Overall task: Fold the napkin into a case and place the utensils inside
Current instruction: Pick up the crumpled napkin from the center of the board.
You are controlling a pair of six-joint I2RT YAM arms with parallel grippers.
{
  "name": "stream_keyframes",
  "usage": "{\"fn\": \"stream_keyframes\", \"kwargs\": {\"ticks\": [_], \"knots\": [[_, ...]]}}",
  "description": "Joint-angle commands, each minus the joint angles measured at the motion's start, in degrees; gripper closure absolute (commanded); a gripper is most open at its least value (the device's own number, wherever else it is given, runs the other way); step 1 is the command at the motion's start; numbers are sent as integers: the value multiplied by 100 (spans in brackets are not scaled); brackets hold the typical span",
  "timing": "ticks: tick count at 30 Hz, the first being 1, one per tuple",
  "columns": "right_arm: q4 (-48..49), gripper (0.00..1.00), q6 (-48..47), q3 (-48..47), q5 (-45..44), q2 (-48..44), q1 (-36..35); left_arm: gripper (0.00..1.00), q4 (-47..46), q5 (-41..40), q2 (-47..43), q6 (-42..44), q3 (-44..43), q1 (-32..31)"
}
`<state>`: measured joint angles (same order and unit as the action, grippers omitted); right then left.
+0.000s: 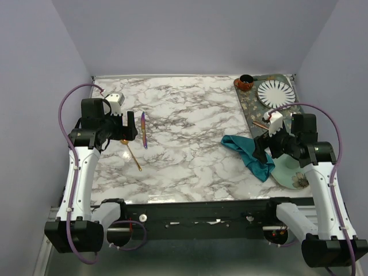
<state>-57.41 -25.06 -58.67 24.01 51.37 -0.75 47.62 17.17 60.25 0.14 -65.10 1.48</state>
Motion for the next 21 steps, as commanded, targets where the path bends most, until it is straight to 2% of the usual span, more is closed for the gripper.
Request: {"fn": "stream_keyframes", "kwargs": {"ticks": [1,10,13,17,19,21], "knots": [[-201,0,-456,-197,210,214,-39,1,-7,23,-5,197,-187,-7],[-78,0,-763,-320,-475,584,-433,1,-138,-47,-22,197,32,-86],[53,0,-834,-180,-1037,628,-908,1,-174,-134,-5,206,120,-130],[352,0,-930,259,-2256,567,-2013,1,-200,-249,48,232,182,-130],[432,1,-957,391,-2522,584,-2253,1,-200,-267,92,258,208,-130],[458,5,-966,523,-2708,645,-2429,1,-200,-275,136,258,208,-130]]}}
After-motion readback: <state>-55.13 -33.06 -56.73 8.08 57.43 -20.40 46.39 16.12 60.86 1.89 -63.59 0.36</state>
